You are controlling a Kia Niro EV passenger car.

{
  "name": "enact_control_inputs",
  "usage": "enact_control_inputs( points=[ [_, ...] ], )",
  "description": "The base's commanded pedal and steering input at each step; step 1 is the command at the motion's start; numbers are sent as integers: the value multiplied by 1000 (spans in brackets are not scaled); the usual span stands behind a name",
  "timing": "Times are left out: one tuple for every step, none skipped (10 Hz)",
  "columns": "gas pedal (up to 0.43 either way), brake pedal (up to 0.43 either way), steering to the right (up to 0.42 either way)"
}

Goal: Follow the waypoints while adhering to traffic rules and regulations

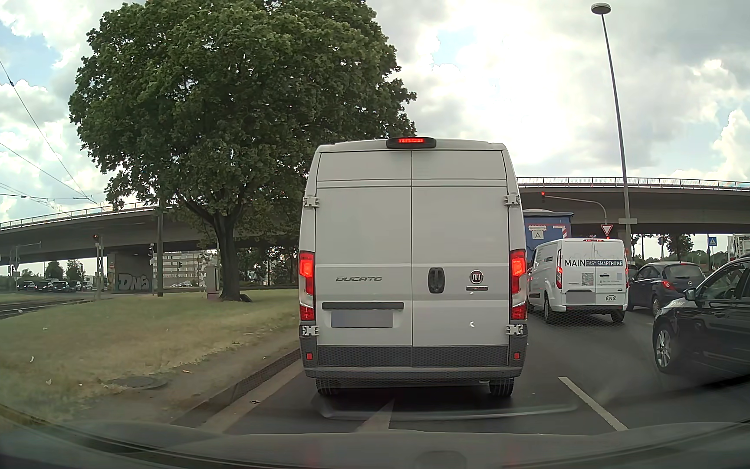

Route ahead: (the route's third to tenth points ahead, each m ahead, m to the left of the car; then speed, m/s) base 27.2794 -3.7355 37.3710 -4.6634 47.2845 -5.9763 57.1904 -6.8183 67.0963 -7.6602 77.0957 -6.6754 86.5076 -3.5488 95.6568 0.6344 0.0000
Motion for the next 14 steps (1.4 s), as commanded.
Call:
enact_control_inputs(
  points=[
    [0, 317, 2],
    [0, 317, 3],
    [0, 317, 2],
    [0, 323, 2],
    [0, 317, 2],
    [0, 323, 2],
    [0, 317, 2],
    [0, 323, 2],
    [0, 317, 2],
    [0, 317, 2],
    [0, 317, 2],
    [0, 317, 2],
    [0, 317, 2],
    [0, 317, 3]
  ],
)
